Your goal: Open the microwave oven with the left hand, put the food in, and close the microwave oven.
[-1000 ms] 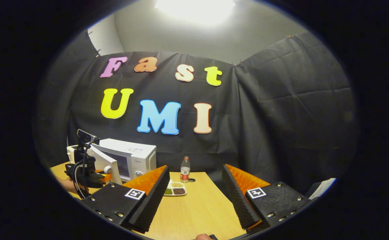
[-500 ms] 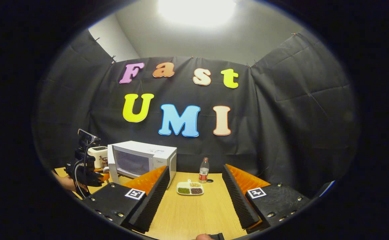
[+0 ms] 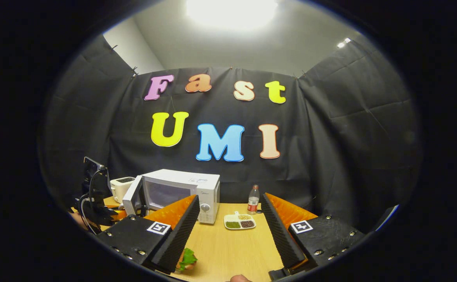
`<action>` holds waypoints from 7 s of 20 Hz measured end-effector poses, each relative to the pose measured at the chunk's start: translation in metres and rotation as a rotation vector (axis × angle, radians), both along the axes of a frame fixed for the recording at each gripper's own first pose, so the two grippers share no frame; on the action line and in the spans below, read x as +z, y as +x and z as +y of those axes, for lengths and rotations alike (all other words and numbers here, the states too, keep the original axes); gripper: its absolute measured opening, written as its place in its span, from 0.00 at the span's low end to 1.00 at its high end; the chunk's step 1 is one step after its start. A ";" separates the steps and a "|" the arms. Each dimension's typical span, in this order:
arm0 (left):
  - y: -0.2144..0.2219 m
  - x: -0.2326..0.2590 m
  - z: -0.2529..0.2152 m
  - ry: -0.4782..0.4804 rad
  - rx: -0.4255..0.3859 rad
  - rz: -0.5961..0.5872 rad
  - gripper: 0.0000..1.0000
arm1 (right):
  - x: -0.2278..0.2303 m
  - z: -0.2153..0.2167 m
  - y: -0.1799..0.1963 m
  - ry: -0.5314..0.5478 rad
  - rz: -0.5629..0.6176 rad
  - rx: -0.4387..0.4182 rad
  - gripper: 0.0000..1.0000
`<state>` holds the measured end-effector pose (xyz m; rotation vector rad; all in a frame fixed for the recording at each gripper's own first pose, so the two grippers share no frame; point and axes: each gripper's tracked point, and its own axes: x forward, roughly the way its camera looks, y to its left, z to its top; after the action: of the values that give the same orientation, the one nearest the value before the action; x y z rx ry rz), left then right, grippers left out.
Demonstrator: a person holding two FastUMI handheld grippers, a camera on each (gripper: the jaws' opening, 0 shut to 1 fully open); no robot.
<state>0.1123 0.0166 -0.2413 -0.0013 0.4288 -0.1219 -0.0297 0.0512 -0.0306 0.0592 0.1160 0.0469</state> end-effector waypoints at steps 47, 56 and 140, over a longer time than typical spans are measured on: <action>-0.107 0.190 0.147 -0.049 0.254 -0.359 0.95 | -0.187 0.113 0.027 0.233 0.720 0.284 0.97; -0.118 0.186 0.138 0.032 0.306 -0.344 0.95 | -0.232 0.118 0.002 0.444 0.949 0.351 0.96; -0.005 0.083 0.328 0.109 0.381 -0.135 0.96 | -0.252 0.348 0.395 0.620 0.425 0.039 0.34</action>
<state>0.1068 0.3444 -0.1582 0.0321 0.2940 0.2751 0.3651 0.3990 -0.2829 0.6883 0.5252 0.1081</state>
